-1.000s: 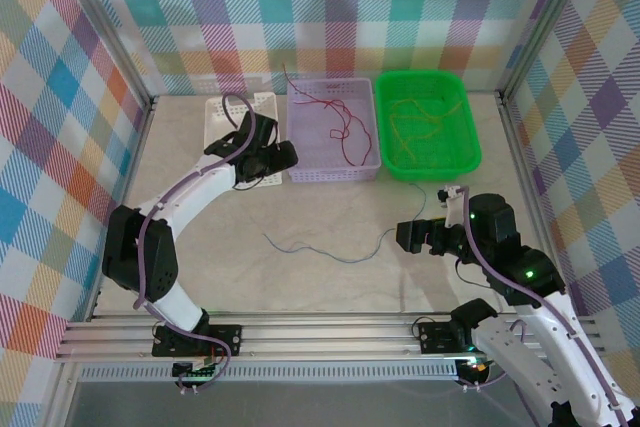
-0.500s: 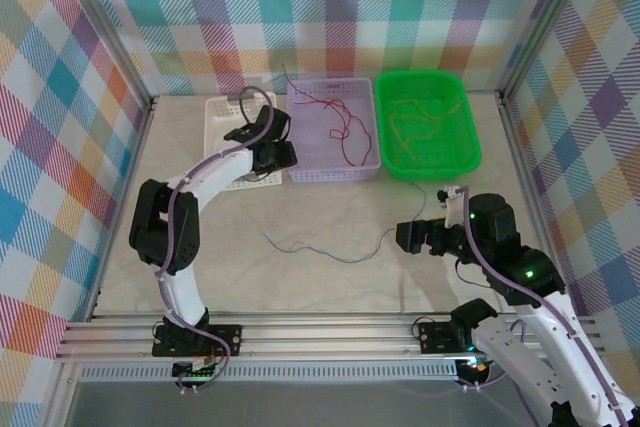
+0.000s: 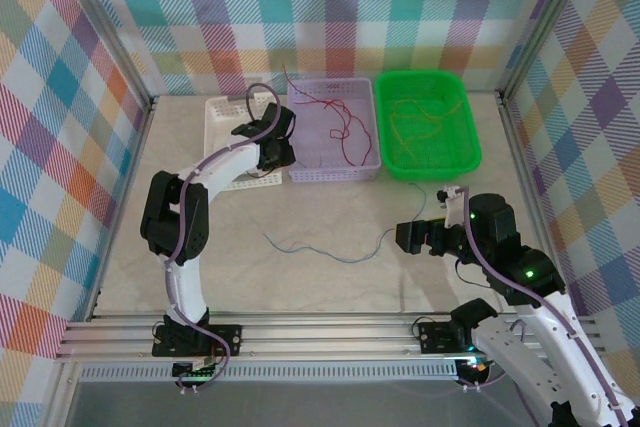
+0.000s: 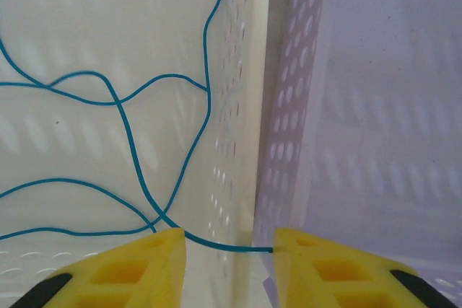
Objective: Untangle the cables
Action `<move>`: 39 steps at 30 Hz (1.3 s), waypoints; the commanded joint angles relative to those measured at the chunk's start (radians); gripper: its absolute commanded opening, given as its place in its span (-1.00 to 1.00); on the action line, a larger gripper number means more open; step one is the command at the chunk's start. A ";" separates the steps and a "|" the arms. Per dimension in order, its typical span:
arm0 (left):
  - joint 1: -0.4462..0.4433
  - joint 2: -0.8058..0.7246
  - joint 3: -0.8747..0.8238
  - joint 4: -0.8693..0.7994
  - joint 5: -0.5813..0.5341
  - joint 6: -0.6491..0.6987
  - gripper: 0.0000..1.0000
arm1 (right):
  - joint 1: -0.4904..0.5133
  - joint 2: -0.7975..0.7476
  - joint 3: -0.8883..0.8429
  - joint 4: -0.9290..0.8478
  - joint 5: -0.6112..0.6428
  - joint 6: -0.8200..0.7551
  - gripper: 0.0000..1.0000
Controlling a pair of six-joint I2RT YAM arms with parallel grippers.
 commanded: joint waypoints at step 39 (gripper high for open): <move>0.074 -0.098 -0.045 0.001 0.032 0.001 -0.16 | 0.010 -0.014 0.003 0.005 -0.028 -0.021 0.99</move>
